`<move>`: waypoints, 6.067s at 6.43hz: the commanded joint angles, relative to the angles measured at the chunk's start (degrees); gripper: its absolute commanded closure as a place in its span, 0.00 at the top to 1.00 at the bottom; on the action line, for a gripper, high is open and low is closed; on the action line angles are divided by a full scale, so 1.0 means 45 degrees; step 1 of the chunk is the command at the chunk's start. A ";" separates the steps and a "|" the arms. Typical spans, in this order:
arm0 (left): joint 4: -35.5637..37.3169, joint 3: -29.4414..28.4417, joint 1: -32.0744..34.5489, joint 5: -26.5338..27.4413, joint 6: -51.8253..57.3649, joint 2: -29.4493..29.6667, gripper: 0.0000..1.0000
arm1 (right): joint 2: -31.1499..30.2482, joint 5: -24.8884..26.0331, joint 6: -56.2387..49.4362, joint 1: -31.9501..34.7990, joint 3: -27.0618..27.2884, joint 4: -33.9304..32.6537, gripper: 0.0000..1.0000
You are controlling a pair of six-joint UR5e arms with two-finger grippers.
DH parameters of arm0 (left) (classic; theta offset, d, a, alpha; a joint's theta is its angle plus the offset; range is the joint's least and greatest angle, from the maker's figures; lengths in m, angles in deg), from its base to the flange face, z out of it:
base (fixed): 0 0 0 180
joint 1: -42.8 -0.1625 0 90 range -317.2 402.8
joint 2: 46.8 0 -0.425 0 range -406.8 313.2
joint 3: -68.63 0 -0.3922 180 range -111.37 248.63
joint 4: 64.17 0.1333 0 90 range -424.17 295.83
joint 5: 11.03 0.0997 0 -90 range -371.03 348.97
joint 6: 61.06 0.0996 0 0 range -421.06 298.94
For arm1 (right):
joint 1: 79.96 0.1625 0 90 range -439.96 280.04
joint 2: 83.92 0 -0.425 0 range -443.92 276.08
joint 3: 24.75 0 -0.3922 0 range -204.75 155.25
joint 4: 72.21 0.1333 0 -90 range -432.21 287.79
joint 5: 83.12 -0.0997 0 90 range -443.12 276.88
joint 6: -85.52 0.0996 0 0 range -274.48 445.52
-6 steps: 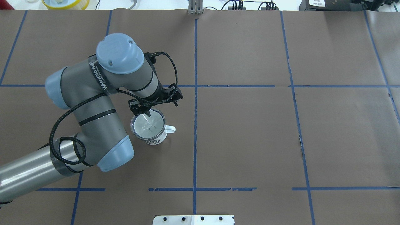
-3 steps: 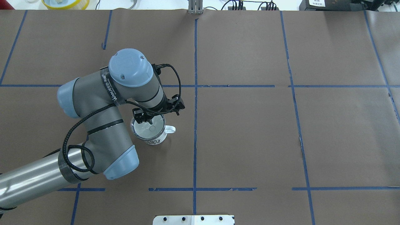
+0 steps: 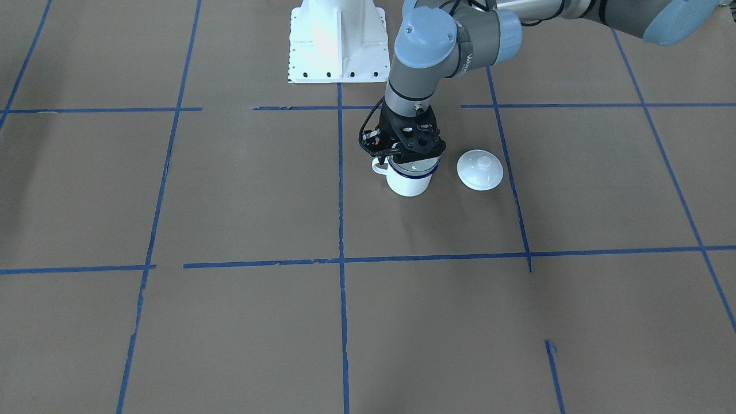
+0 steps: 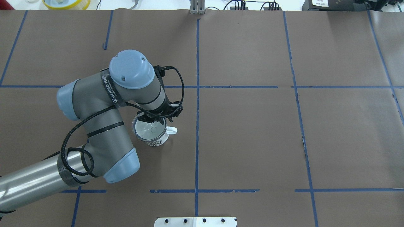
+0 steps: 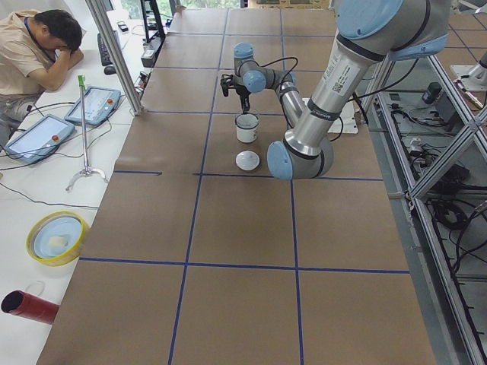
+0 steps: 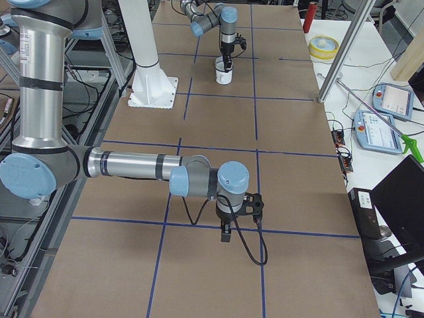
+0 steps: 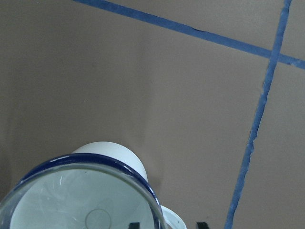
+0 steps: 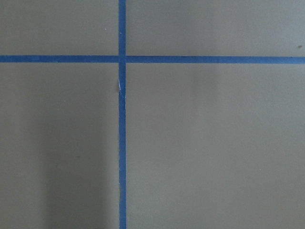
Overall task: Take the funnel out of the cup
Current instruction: 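Close the left gripper on the clear glass funnel's stem, then lift the glass funnel up out of the mug with the left gripper, then carry the funnel farther from the robot and set it on the table, then move the open left gripper down to the white lid beside the mug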
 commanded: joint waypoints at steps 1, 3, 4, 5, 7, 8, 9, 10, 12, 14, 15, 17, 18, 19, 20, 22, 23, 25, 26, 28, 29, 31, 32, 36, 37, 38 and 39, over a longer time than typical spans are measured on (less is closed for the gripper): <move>0.0021 0.0150 0.0034 -0.0002 0.0090 0.0007 0.00 | 0.0000 0.0000 0.0000 0.0000 0.0000 0.0000 1.00; 0.2039 0.2053 0.0325 -0.0002 0.0516 0.0085 0.00 | 0.0000 0.0000 0.0000 0.0000 0.0000 0.0000 1.00; 0.2748 0.2916 0.0714 0.0018 0.0520 0.0201 0.00 | 0.0000 0.0000 0.0000 0.0000 0.0000 0.0000 1.00; 0.2814 0.3292 0.1511 0.0018 0.0326 0.0261 0.00 | 0.0000 0.0000 0.0000 0.0000 0.0000 0.0000 1.00; -0.0130 0.3161 0.2473 0.2036 -0.4451 0.0049 0.00 | 0.0000 0.0000 0.0000 0.0000 0.0000 0.0000 1.00; -0.2726 0.2540 0.2515 0.3422 -0.6781 -0.0321 0.00 | 0.0000 0.0000 0.0000 0.0000 0.0000 0.0000 1.00; -0.5034 0.0968 0.2515 0.4944 -0.8931 -0.0325 0.00 | 0.0000 0.0000 0.0000 0.0000 0.0000 0.0000 1.00; -0.6971 -0.0672 0.2496 0.6274 -1.0558 -0.0479 0.00 | 0.0000 0.0000 0.0000 0.0000 0.0000 0.0000 1.00; -1.1284 -0.4359 0.2476 0.8425 -1.2015 -0.0676 0.00 | 0.0000 0.0000 0.0000 0.0000 0.0000 0.0000 1.00; -1.3117 -0.6892 0.2379 0.9178 -1.1961 -0.0676 0.00 | 0.0000 0.0000 0.0000 0.0000 0.0000 0.0000 1.00; -1.3452 -0.7402 0.2185 0.9197 -1.1941 -0.0676 0.00 | 0.0000 0.0000 0.0000 0.0000 0.0000 0.0000 1.00; -1.4411 -0.8109 0.2066 0.9567 -1.1980 -0.0676 0.00 | 0.0000 0.0000 0.0000 0.0000 0.0000 0.0000 1.00; -1.4393 -0.8053 0.2066 0.9511 -1.1864 -0.0657 0.44 | 0.0000 0.0000 0.0000 0.0000 0.0000 0.0000 1.00; -1.4373 -0.8013 0.2066 0.9491 -1.1766 -0.0657 0.99 | 0.0000 0.0000 0.0000 0.0000 0.0000 0.0000 1.00; -1.4373 -0.7781 0.2085 0.9491 -1.1340 -0.0676 1.00 | 0.0000 0.0000 0.0000 0.0000 0.0000 0.0000 1.00; -1.4199 -0.6090 0.2261 0.8407 -0.9005 -0.1237 1.00 | 0.0000 0.0000 0.0000 0.0000 0.0000 0.0000 1.00; -1.3289 -0.4475 0.2300 0.7237 -0.7523 -0.2074 1.00 | 0.0000 0.0000 0.0000 0.0000 0.0000 0.0000 1.00; -0.8523 -0.1096 0.2398 0.5243 -0.4438 -0.2219 1.00 | 0.0000 0.0000 0.0000 0.0000 0.0000 0.0000 1.00; -0.6020 0.0371 0.2417 0.4653 -0.2662 -0.2239 1.00 | 0.0000 0.0000 0.0000 0.0000 0.0000 0.0000 1.00; -0.3597 0.2776 0.2709 0.3014 0.0549 -0.3187 0.98 | 0.0000 0.0000 0.0000 0.0000 0.0000 0.0000 1.00; -0.3592 0.3948 0.3116 0.2117 0.1796 -0.4801 0.98 | 0.0000 0.0000 0.0000 0.0000 0.0000 0.0000 1.00; -0.3670 0.4547 0.2676 0.1350 0.2043 -0.6977 0.94 | 0.0000 0.0000 0.0000 0.0000 0.0000 0.0000 1.00; -0.3806 0.4101 0.2072 0.1346 0.1889 -0.7294 1.00 | 0.0000 0.0000 0.0000 0.0000 0.0000 0.0000 1.00; -0.4354 0.1639 0.0993 0.1385 0.1887 -0.6168 1.00 | 0.0000 0.0000 0.0000 0.0000 0.0000 0.0000 1.00; -0.4334 0.1462 0.0760 0.1404 0.1848 -0.5971 1.00 | 0.0000 0.0000 0.0000 0.0000 0.0000 0.0000 1.00; -0.4334 0.1421 0.0641 0.1405 0.1848 -0.5911 1.00 | 0.0000 0.0000 0.0000 0.0000 0.0000 0.0000 1.00; -0.4334 0.1440 0.0524 0.1385 0.1848 -0.5930 1.00 | 0.0000 0.0000 0.0000 0.0000 0.0000 0.0000 1.00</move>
